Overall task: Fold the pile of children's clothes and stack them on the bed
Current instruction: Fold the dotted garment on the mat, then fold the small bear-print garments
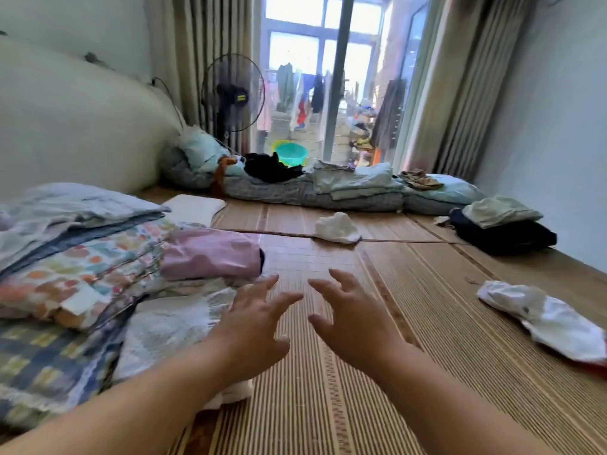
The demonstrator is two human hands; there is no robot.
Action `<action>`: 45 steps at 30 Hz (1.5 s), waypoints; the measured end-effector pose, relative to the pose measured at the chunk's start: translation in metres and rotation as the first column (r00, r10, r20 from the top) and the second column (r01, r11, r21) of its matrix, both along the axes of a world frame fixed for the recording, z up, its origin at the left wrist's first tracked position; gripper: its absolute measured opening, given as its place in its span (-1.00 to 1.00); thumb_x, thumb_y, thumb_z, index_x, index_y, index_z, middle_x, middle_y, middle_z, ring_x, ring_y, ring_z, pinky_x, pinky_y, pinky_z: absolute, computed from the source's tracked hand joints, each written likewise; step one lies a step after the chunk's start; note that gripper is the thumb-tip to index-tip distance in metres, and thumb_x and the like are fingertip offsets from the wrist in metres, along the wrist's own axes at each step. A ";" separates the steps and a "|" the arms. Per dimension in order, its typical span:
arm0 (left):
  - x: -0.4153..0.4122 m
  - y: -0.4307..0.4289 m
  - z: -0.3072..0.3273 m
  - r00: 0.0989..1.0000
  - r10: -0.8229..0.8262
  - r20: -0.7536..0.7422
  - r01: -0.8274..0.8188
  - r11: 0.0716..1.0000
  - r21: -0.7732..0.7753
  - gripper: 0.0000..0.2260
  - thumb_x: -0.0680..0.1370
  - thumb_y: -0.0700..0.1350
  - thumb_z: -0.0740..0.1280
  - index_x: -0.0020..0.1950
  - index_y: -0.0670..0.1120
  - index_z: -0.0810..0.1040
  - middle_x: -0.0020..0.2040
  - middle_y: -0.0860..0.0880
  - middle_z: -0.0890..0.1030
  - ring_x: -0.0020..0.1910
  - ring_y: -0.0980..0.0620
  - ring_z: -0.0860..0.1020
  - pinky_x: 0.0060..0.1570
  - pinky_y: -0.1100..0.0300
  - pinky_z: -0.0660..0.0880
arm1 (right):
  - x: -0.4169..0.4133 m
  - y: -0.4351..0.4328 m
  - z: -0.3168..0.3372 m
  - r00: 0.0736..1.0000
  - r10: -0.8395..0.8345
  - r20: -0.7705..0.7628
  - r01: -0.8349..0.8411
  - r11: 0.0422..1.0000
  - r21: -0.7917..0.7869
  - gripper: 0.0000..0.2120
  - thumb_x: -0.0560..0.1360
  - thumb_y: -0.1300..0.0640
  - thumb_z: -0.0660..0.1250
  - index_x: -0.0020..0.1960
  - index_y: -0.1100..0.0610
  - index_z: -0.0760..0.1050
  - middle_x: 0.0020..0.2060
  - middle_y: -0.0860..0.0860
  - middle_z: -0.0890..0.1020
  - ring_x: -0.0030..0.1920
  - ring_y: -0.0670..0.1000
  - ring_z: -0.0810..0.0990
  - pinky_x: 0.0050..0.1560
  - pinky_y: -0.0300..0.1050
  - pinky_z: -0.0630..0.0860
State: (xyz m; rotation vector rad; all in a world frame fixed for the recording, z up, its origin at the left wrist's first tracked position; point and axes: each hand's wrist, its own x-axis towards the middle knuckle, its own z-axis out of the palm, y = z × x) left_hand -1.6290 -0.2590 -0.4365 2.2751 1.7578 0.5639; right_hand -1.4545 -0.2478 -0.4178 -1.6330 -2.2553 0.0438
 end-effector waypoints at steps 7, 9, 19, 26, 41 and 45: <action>0.199 -0.007 0.007 0.944 -0.314 -0.099 0.312 0.949 -0.037 -0.36 0.52 0.07 0.32 0.50 0.32 0.06 0.57 0.12 -0.11 0.55 -0.03 -0.11 0.48 -0.05 0.06 | 0.210 -0.054 -0.006 0.944 -0.330 -0.024 0.328 0.943 -0.049 -0.42 0.54 -0.12 0.23 0.50 -0.21 0.11 0.53 -0.04 0.12 0.49 0.03 0.19 0.46 0.14 0.16; 0.264 -0.003 0.004 0.916 -0.391 -0.094 0.388 0.921 -0.046 -0.37 0.51 0.07 0.31 0.49 0.33 0.08 0.57 0.13 -0.09 0.55 -0.04 -0.10 0.51 -0.10 0.03 | 0.270 -0.069 -0.015 0.904 -0.428 -0.026 0.425 0.902 -0.069 -0.40 0.53 -0.11 0.24 0.50 -0.21 0.08 0.53 -0.02 0.13 0.49 0.04 0.20 0.46 0.15 0.18; 0.488 0.066 -0.050 0.683 -0.572 -0.454 0.614 0.786 -0.067 -0.35 0.51 0.14 0.29 0.52 0.23 0.05 0.57 0.08 0.04 0.54 -0.08 0.03 0.47 -0.17 0.13 | 0.510 -0.061 -0.085 0.515 -0.857 -0.008 0.839 0.506 -0.198 -0.20 0.41 -0.36 0.23 0.52 -0.18 -0.01 0.53 0.01 0.14 0.48 0.15 0.17 0.38 0.22 0.27; 0.568 0.119 -0.096 0.575 -0.629 -0.523 0.579 0.765 -0.283 -0.33 0.49 0.37 0.16 0.49 0.36 -0.12 0.57 -0.02 -0.26 0.55 -0.18 -0.10 0.47 -0.24 0.04 | 0.584 -0.012 -0.128 0.371 -0.919 -0.136 0.842 0.395 -0.368 0.12 0.17 -0.56 0.28 0.51 -0.27 -0.26 0.56 0.08 -0.11 0.52 0.30 -0.12 0.43 0.37 0.07; 0.487 0.145 -0.110 0.621 -0.578 -0.530 0.459 0.816 -0.351 -0.23 0.48 0.40 0.12 0.58 0.05 0.02 0.58 -0.01 0.06 0.55 -0.10 0.01 0.50 -0.05 0.05 | 0.511 0.072 -0.136 0.791 -0.594 0.143 0.584 0.665 -0.466 -0.02 0.13 -0.62 0.15 0.46 -0.22 0.24 0.51 -0.01 0.17 0.48 0.25 0.09 0.45 0.25 0.10; 0.410 0.117 -0.104 0.661 -0.547 -0.513 0.386 0.835 -0.392 -0.23 0.50 0.36 0.15 0.58 0.04 -0.02 0.59 0.01 0.03 0.56 -0.06 -0.03 0.49 0.02 -0.01 | 0.431 0.055 -0.134 0.869 -0.475 0.143 0.482 0.742 -0.466 -0.07 0.19 -0.59 0.18 0.46 -0.19 0.23 0.50 -0.01 0.20 0.49 0.21 0.07 0.46 0.24 0.05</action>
